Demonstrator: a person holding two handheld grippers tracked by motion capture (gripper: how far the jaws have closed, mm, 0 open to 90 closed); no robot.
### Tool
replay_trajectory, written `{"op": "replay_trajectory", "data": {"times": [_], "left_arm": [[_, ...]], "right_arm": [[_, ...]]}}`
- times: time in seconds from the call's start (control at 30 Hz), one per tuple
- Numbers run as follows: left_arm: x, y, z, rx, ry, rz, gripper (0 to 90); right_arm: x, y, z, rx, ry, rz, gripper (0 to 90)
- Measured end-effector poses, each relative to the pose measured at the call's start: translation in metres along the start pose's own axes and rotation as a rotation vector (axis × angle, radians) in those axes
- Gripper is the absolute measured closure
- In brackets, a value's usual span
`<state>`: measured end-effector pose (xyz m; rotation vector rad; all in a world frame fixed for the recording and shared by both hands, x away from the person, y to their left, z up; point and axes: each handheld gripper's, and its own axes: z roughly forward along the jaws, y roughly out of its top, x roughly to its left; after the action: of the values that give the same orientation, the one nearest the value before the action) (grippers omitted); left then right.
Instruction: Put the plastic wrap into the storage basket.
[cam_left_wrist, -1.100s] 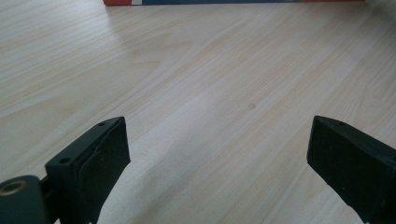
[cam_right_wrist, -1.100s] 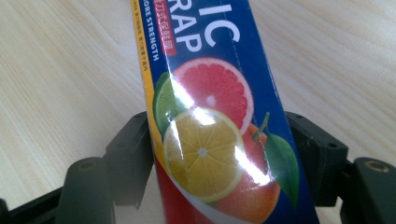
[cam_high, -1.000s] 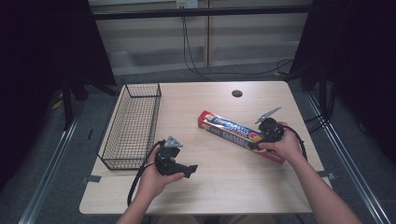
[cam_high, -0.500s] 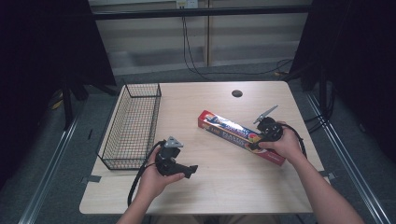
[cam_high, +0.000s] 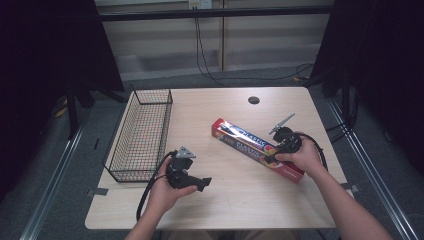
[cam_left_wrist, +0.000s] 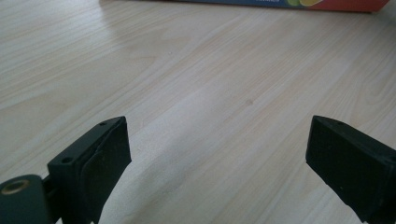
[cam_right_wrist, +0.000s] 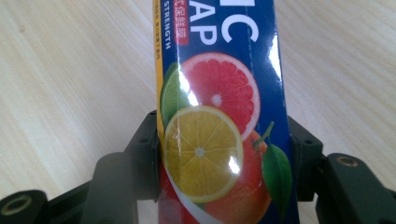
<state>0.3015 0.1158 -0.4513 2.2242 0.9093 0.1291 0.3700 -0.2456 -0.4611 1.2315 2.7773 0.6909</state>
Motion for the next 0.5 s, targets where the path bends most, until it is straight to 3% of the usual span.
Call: {"op": "replay_trajectory", "data": {"times": [0.27,0.5], "left_arm": [[-0.001,0.0,0.0,0.006,0.007,0.003,6.4],[-0.003,0.005,-0.003,-0.018,-0.013,0.011,6.3]], "right_arm": [[0.008,0.0,-0.006,-0.017,0.007,-0.033,43.8],[0.014,0.0,-0.01,-0.03,0.039,-0.034,44.1]]}}
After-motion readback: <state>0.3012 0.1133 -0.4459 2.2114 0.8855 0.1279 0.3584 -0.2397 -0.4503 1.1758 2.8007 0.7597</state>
